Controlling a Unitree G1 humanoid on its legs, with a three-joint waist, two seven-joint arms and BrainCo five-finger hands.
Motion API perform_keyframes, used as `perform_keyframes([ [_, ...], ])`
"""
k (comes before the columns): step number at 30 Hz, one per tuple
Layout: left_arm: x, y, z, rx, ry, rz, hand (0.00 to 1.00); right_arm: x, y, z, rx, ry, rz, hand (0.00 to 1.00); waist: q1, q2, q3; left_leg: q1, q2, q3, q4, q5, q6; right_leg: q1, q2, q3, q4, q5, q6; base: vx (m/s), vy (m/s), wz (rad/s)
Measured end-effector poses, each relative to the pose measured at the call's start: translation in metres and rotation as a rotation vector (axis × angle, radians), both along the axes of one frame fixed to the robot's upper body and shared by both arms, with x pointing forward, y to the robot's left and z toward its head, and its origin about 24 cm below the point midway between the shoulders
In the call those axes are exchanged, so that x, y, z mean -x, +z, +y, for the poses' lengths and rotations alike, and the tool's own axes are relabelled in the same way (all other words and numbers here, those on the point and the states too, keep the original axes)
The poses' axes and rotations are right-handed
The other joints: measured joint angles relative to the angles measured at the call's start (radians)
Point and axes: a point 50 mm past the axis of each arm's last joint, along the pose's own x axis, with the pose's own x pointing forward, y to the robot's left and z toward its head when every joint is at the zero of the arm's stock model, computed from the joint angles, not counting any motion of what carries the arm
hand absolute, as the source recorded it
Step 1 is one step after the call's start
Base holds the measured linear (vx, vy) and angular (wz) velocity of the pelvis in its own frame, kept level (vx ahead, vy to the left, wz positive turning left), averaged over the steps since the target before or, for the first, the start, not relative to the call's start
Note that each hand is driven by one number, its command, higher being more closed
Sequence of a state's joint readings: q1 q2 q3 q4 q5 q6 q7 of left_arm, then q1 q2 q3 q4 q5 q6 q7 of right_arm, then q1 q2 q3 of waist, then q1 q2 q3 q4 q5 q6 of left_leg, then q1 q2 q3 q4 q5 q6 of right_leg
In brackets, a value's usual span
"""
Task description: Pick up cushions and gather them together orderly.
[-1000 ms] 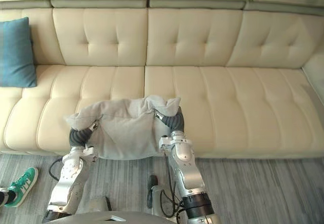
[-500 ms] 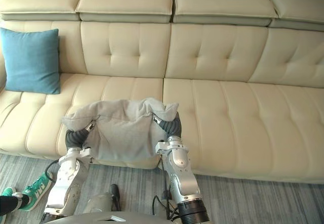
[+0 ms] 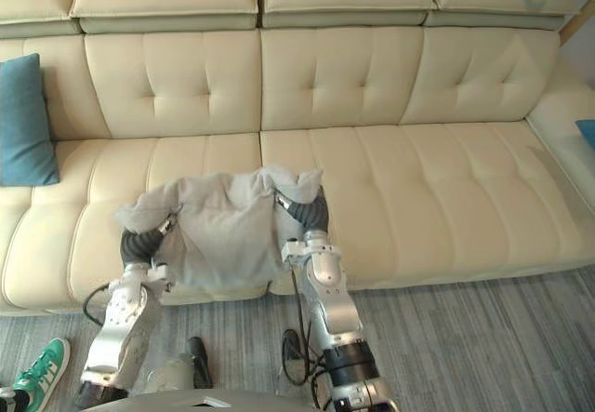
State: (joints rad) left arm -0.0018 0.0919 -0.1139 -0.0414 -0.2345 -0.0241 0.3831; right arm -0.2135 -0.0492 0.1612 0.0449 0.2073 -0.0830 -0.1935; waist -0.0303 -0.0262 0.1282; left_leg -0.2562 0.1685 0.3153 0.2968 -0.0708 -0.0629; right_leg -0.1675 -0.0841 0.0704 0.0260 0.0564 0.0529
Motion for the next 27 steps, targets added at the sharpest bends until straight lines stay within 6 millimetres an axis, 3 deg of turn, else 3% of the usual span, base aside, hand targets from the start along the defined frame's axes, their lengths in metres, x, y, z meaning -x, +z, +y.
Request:
perform_keyframes([
  [3,-0.022,0.018,0.005,-0.043,0.028,-0.06,1.0,-0.014,0.024,0.012,0.009,0.016,-0.074,1.0,-0.002,0.001,0.004,-0.039,0.001,0.008,-0.007,0.021,0.005,-0.039,0.002,0.008,-0.019,0.035,0.002,-0.08,-0.035,-0.12],
  [7,-0.059,0.059,0.009,-0.115,0.061,-0.177,1.0,-0.033,0.065,0.022,0.024,-0.027,-0.198,1.0,-0.004,0.001,0.027,-0.095,0.001,0.003,-0.02,0.053,0.01,-0.088,0.004,0.005,-0.034,0.072,0.011,-0.08,-0.037,0.05],
  [9,-0.081,0.098,0.007,-0.147,0.099,-0.28,1.0,-0.04,0.099,0.026,0.013,-0.076,-0.3,1.0,-0.004,0.003,0.069,-0.129,0.0,-0.015,-0.031,0.078,0.012,-0.118,0.006,-0.01,-0.028,0.076,0.009,-0.11,-0.048,0.2],
  [10,-0.085,0.106,0.007,-0.15,0.105,-0.298,1.0,-0.041,0.105,0.027,0.007,-0.084,-0.317,1.0,-0.003,0.003,0.076,-0.134,-0.001,-0.018,-0.037,0.086,0.012,-0.124,0.006,-0.015,-0.027,0.077,0.009,-0.12,-0.06,0.21],
  [12,-0.098,0.14,0.005,-0.162,0.129,-0.385,1.0,-0.047,0.134,0.022,-0.004,-0.157,-0.399,1.0,0.006,0.004,0.114,-0.15,-0.011,-0.033,-0.078,0.123,0.014,-0.158,0.006,-0.029,-0.003,0.077,0.009,-0.1,-0.053,0.24],
  [14,-0.11,0.188,-0.002,-0.166,0.149,-0.496,1.0,-0.052,0.174,0.017,-0.033,-0.235,-0.501,1.0,0.014,0.007,0.144,-0.188,-0.022,-0.045,-0.15,0.185,0.014,-0.232,0.005,-0.046,0.029,0.078,0.01,-0.11,-0.055,0.25],
  [19,-0.115,0.233,-0.007,-0.135,0.172,-0.597,1.0,-0.054,0.209,0.015,-0.089,-0.277,-0.575,1.0,0.024,0.032,0.195,-0.196,-0.038,-0.055,-0.277,0.276,0.009,-0.315,0.006,-0.062,0.083,0.065,0.018,-0.07,-0.051,0.12],
  [22,-0.11,0.276,-0.016,-0.105,0.177,-0.706,1.0,-0.051,0.247,0.008,-0.138,-0.322,-0.657,1.0,0.03,0.052,0.228,-0.256,-0.045,-0.07,-0.355,0.343,-0.002,-0.434,0.005,-0.077,0.15,0.049,0.022,-0.1,-0.045,0.12],
  [27,-0.108,0.289,-0.018,-0.068,0.189,-0.736,1.0,-0.049,0.255,0.006,-0.166,-0.339,-0.674,1.0,0.035,0.057,0.245,-0.322,-0.054,-0.083,-0.374,0.376,-0.015,-0.562,-0.015,-0.089,0.29,-0.017,0.015,-0.03,-0.05,0.17],
])
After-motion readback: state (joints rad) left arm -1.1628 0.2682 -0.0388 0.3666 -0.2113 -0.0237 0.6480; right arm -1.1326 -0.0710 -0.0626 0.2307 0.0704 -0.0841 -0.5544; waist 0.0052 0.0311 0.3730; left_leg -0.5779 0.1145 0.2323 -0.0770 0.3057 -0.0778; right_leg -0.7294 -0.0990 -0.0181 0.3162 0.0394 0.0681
